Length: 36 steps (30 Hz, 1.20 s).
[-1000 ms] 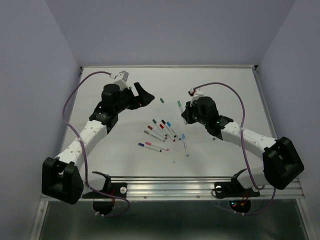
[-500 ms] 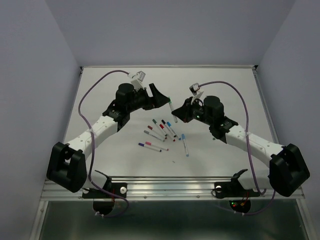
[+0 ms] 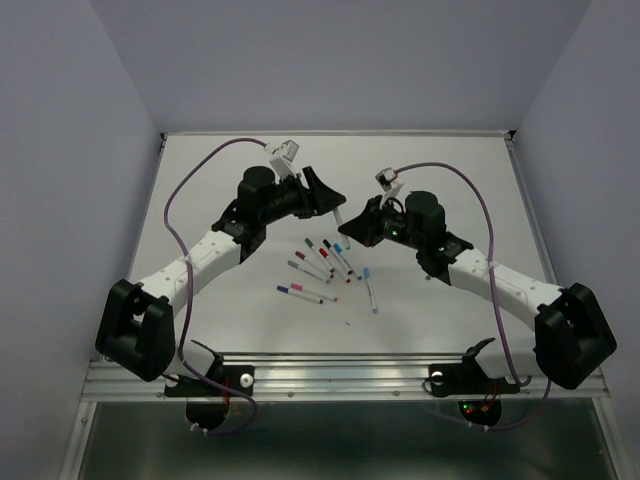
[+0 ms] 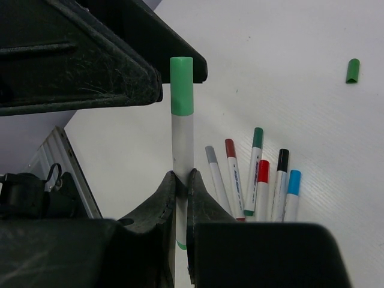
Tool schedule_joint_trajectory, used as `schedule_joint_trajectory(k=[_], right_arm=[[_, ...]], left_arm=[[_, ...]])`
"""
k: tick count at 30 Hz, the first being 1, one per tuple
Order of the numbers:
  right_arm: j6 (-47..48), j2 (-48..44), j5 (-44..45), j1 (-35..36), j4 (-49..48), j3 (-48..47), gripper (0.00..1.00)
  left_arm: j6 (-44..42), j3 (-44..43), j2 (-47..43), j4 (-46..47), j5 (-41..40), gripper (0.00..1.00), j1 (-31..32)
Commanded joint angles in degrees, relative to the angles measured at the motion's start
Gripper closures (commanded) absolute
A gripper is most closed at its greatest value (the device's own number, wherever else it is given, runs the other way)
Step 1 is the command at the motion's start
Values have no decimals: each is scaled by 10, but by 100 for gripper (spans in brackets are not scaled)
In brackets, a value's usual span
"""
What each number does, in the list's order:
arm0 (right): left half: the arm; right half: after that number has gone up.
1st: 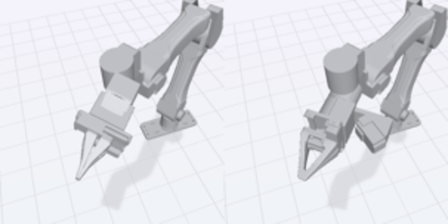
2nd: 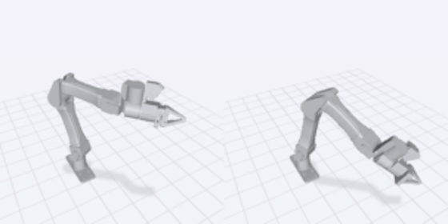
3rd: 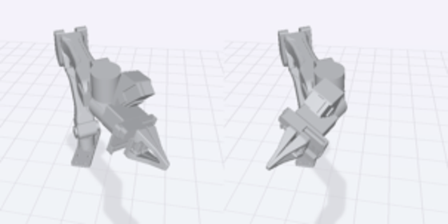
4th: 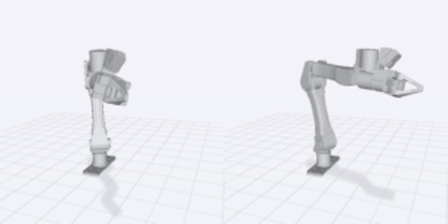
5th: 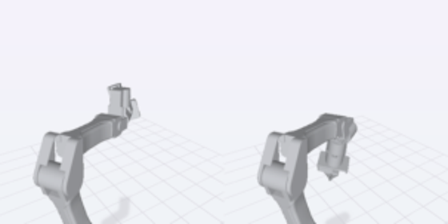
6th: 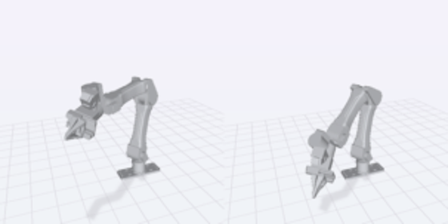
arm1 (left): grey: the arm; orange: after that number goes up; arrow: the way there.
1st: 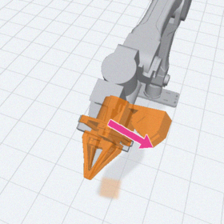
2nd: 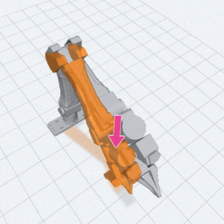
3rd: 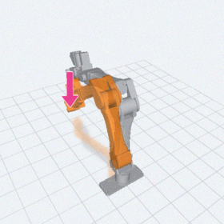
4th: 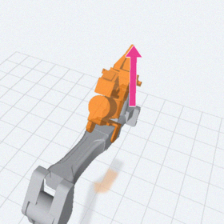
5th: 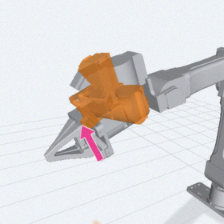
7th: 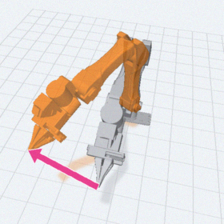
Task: Open the pen caps
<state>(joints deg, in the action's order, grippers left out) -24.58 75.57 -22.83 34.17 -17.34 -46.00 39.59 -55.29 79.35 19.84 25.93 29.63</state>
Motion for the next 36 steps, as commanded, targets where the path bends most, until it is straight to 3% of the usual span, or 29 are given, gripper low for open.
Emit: schedule_joint_trajectory(k=[1,7,11,13,16,26,33,36], right_arm=[[-10,-3,-8,0,-36,-28,99],[-15,1,-28,0,-35,-32,99],[-18,3,-27,0,-35,-33,99],[-18,3,-27,0,-35,-36,99],[-19,6,-30,0,-34,-39,99],[-18,12,-22,0,-32,-53,99],[8,16,-34,0,-3,-59,99],[34,22,-64,0,25,-65,99]], left_arm=[[-4,-14,-3,39,12,34,7],[-3,-16,-7,41,5,34,7],[-6,-17,-7,42,7,39,9],[-6,-15,-9,42,6,44,10],[-7,-16,-8,43,8,61,10],[-20,-15,-11,42,13,62,15],[-22,-18,-17,35,-5,96,15],[-24,-18,-18,33,-18,100,15]])
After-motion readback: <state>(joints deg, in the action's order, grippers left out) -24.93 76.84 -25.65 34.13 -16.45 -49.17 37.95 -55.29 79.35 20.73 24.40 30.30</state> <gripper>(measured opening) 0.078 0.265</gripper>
